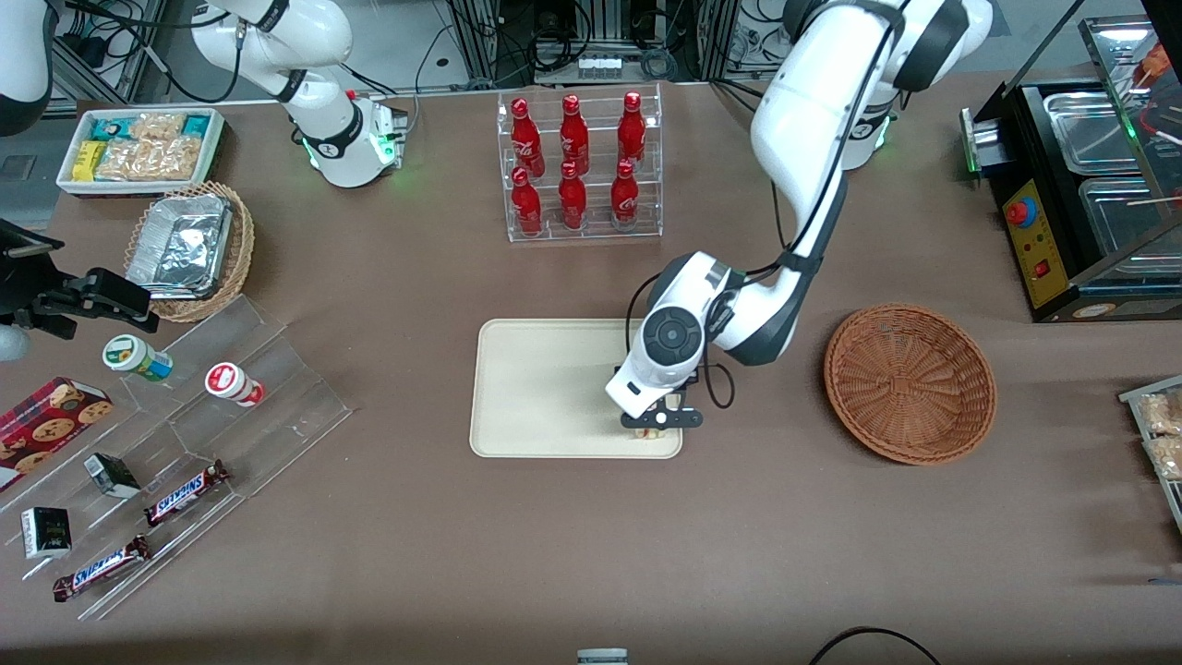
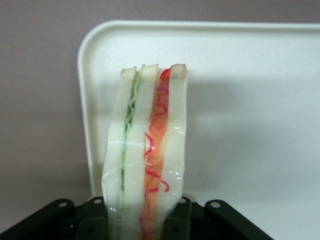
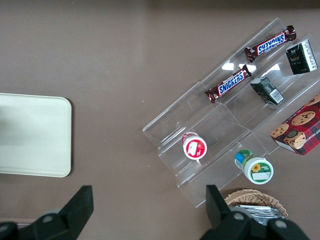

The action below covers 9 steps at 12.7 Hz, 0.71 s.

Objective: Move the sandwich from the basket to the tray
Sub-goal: 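Lower the sandwich onto the tray and open the left gripper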

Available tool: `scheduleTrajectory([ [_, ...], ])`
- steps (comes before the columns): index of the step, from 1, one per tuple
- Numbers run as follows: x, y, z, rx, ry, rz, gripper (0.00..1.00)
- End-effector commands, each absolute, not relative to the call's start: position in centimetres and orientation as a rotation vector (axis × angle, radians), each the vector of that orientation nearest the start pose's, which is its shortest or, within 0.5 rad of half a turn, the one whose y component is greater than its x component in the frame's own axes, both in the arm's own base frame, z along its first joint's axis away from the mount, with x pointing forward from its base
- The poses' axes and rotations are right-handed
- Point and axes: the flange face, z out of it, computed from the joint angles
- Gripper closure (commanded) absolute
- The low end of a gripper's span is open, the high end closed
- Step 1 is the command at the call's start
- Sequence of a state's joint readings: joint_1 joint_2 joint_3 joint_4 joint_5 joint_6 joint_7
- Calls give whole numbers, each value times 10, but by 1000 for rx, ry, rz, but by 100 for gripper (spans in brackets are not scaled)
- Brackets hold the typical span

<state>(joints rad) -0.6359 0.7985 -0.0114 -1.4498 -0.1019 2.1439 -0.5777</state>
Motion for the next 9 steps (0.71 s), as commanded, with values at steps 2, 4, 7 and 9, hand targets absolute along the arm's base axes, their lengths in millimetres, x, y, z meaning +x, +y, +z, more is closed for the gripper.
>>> scheduleTrajectory([
  [2, 569, -441, 202, -3159, -37, 208, 64],
  [4, 569, -441, 202, -3159, -44, 207, 48],
  [7, 577, -442, 225, -3177, -47, 164, 7],
  [9, 585, -437, 262, -3200, -61, 103, 0],
])
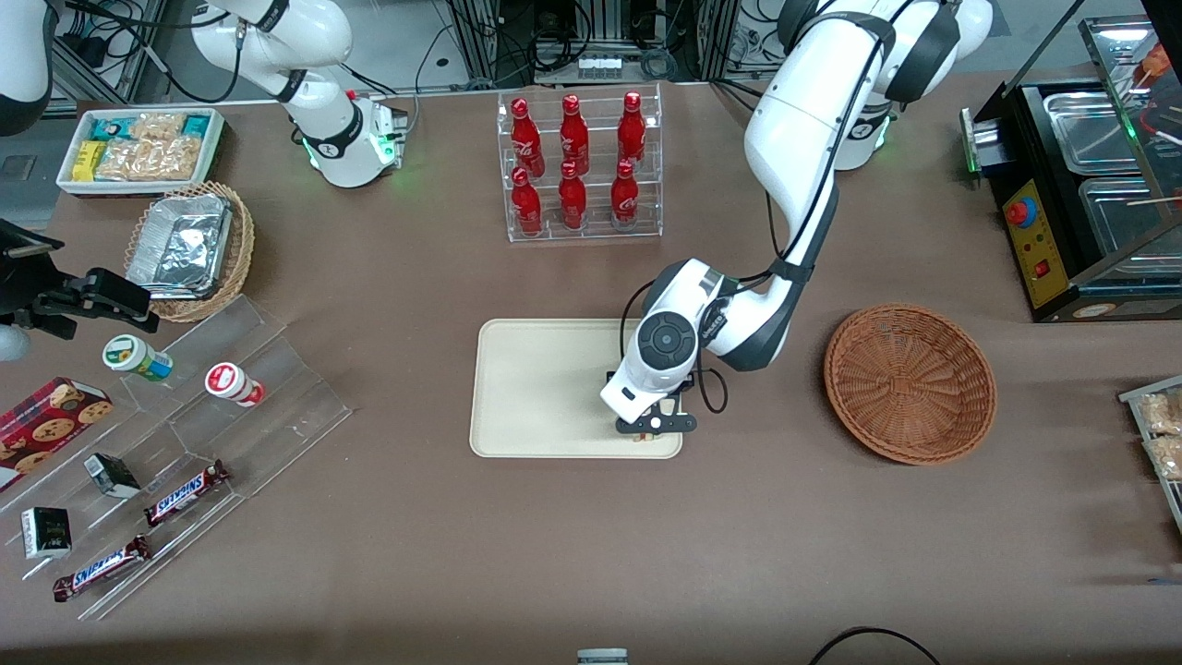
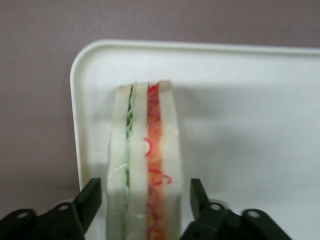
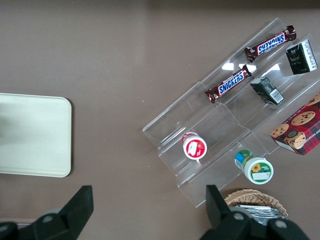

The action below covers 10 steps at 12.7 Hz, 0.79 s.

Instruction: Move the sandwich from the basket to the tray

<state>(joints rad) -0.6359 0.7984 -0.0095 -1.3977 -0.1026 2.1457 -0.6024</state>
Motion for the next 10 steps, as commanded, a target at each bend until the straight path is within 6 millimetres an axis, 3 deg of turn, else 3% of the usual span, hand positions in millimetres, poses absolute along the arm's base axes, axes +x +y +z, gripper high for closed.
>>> scheduleTrajectory([
  [1, 588, -433, 290, -3206, -113, 77, 0],
  [3, 606, -392, 353, -3186, -277, 21, 0],
  [4, 613, -371, 371, -3178, -317, 16, 0],
  [8, 627, -289, 407, -3110, -447, 28, 0],
  [9, 629, -259, 415, -3097, -477, 23, 0],
  [10, 629, -236, 419, -3103, -412, 28, 0],
])
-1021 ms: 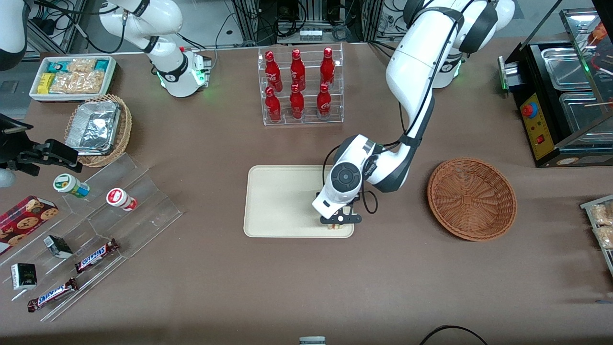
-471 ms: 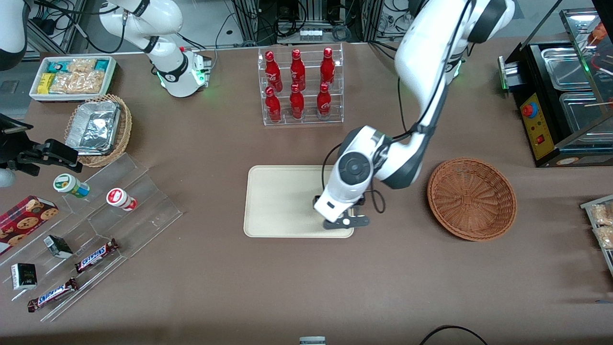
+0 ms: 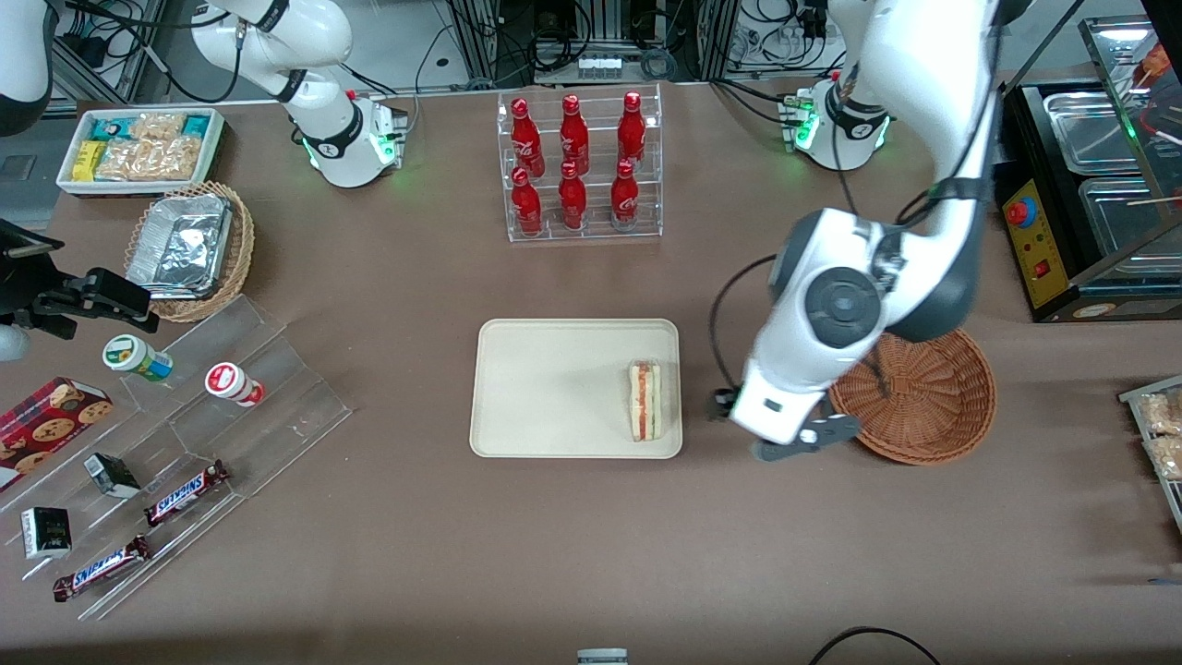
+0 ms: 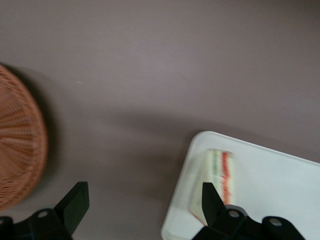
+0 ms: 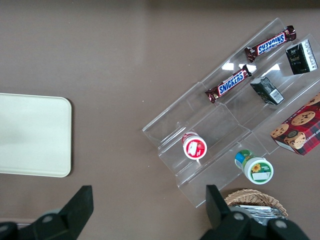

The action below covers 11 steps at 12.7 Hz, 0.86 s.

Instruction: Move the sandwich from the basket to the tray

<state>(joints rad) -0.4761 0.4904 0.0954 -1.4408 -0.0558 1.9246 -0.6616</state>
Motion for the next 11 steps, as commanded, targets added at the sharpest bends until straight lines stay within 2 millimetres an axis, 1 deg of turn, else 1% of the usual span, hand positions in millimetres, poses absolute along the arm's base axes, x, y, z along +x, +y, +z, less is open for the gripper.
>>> scheduleTrajectory([
  [1, 627, -217, 423, -3107, -351, 50, 0],
  [2, 631, -188, 429, -3108, -388, 49, 0],
  [3, 631, -170, 435, -3108, -408, 46, 0],
  [6, 618, -155, 447, -3112, -387, 43, 0],
  [8, 613, -146, 465, -3111, -391, 48, 0],
  [9, 610, -137, 475, -3111, -380, 49, 0],
  [11, 606, -132, 489, -3114, -333, 66, 0],
])
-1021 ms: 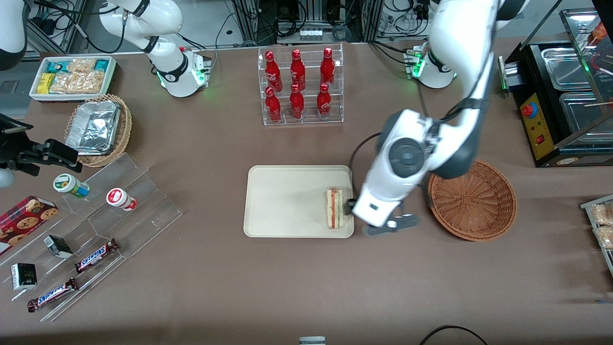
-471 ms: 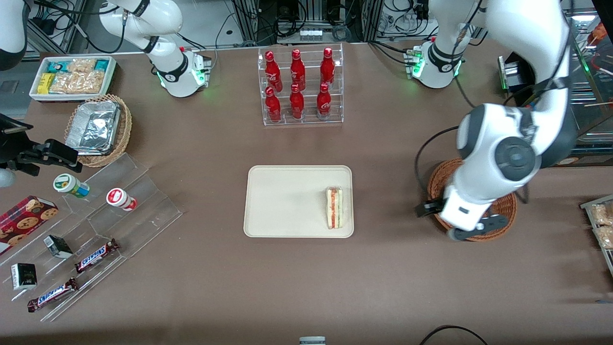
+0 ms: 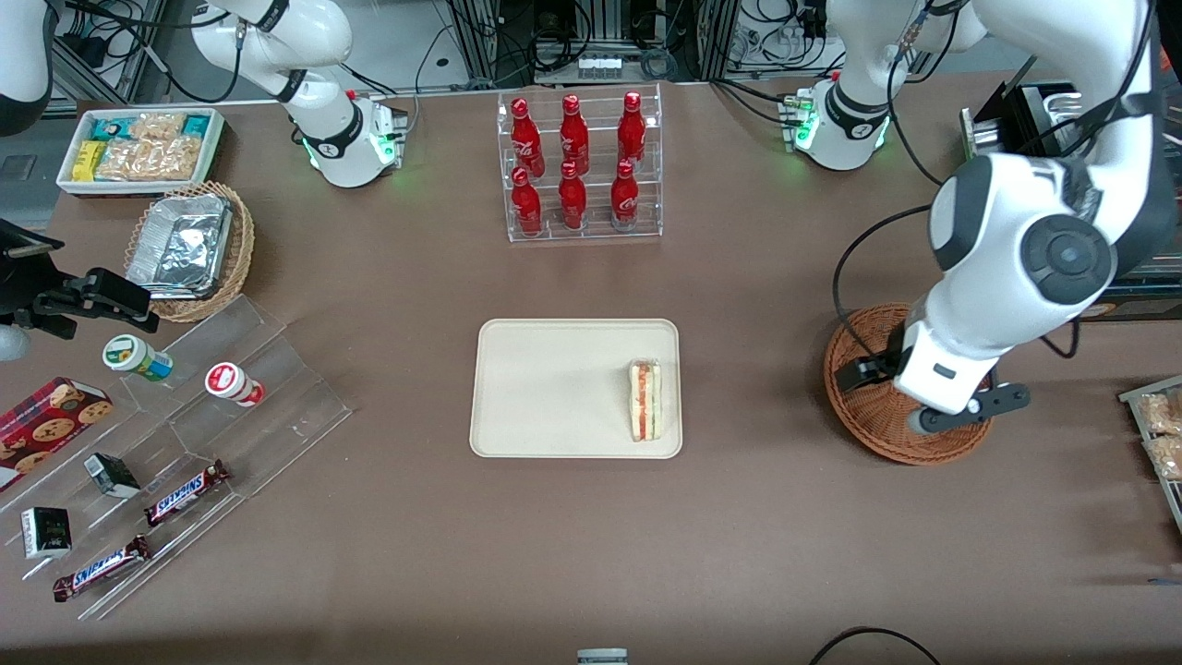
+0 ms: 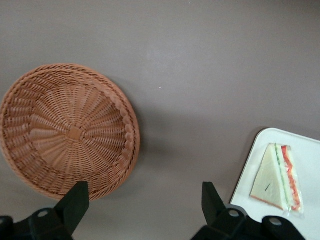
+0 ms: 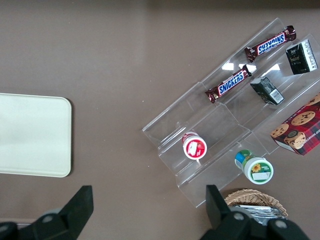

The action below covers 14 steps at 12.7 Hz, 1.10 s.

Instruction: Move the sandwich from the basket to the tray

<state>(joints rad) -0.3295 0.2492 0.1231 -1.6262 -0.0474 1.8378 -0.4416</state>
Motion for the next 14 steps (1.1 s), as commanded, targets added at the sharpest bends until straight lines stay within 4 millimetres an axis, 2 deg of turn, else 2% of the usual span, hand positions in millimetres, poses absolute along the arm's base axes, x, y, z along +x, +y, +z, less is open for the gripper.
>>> scheduleTrajectory([
  [1, 606, -119, 497, -3112, -354, 76, 0],
  [3, 603, -106, 517, -3118, -335, 96, 0],
  [6, 603, -98, 526, -3124, -334, 78, 0],
  [7, 603, -85, 532, -3127, -366, 64, 0],
  [8, 602, -88, 534, -3129, -348, 70, 0],
  [12, 593, -70, 566, -3110, -246, 140, 0],
  [14, 581, -59, 592, -3121, -226, 111, 0],
])
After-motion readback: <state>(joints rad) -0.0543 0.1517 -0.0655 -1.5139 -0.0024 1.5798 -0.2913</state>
